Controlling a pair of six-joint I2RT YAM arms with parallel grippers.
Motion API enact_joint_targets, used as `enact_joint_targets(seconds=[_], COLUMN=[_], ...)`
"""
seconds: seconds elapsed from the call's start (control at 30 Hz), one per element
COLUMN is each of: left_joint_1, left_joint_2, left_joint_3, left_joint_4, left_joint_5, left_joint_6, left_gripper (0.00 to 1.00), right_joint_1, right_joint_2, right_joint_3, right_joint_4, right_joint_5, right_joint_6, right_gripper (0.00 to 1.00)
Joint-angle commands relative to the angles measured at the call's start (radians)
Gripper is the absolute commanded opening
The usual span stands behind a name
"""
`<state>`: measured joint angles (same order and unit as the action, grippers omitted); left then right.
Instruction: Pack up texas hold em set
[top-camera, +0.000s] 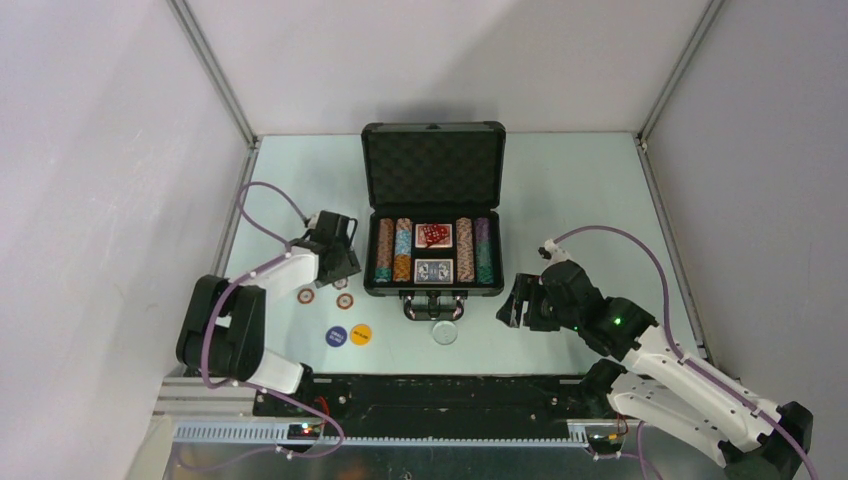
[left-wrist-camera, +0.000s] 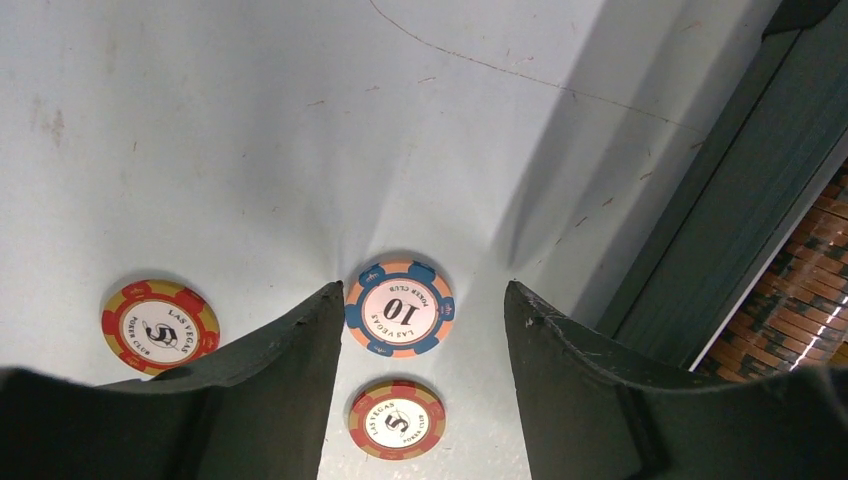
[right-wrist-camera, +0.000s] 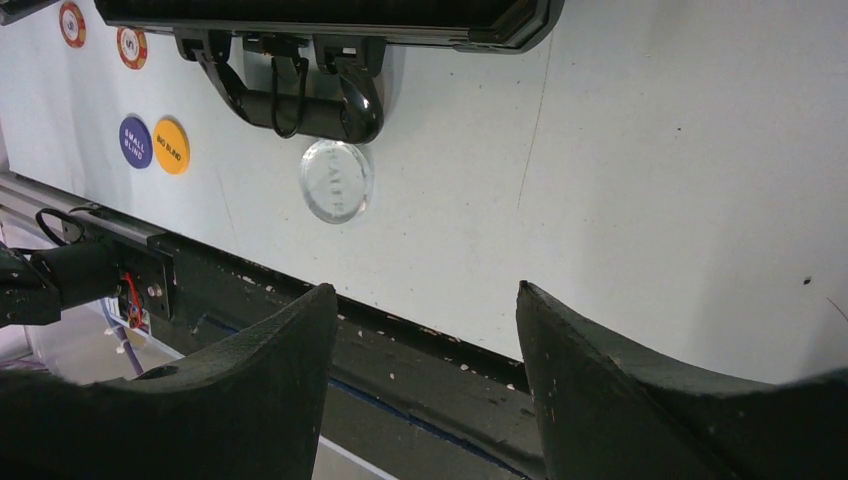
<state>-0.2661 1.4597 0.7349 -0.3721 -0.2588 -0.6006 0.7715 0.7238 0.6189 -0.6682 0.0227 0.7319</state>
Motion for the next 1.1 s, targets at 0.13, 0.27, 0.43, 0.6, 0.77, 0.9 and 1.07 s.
enact_joint_targets(seconds=[0.13, 0.27, 0.43, 0.6, 0.77, 0.9, 1.07], left_joint_1=[0.004, 0.004, -0.004, -0.021, -0.055, -0.079, -0.084], left_joint_2=[0.01, 0.009, 0.011, 0.013, 0.039, 0.065, 0.029], left_joint_3=[0.013, 0.012, 0.017, 0.019, 0.025, 0.019, 0.014], left_joint_4=[0.021, 0.021, 0.022, 0.022, 0.027, 0.037, 0.039], left_joint_5=[-0.041, -0.032, -0.017, -0.015, -0.006, -0.003, -0.023], left_joint_6=[0.027, 0.037, 0.048, 0.045, 0.025, 0.01, 0.01], left_gripper=[0.6, 0.56, 0.54, 0.54, 0.54, 0.54, 0.57], right_joint_1=[0.008, 0.006, 0.006, 0.009, 0.01, 0.011, 0.01], right_joint_2=[0.003, 0.005, 0.007, 0.011, 0.013, 0.008, 0.009], right_joint_3=[0.005, 0.005, 0.005, 0.005, 0.005, 0.005, 0.005], right_joint_4=[0.018, 0.018, 0.02, 0.023, 0.026, 0.017, 0.015], right_joint_5=[0.02, 0.022, 0.022, 0.021, 0.019, 0.023, 0.026], right_joint_6=[0.0, -0.001, 0.0, 0.001, 0.0, 0.0, 0.0], right_gripper=[0.7, 0.7, 0.7, 0.7, 0.7, 0.7, 0.7])
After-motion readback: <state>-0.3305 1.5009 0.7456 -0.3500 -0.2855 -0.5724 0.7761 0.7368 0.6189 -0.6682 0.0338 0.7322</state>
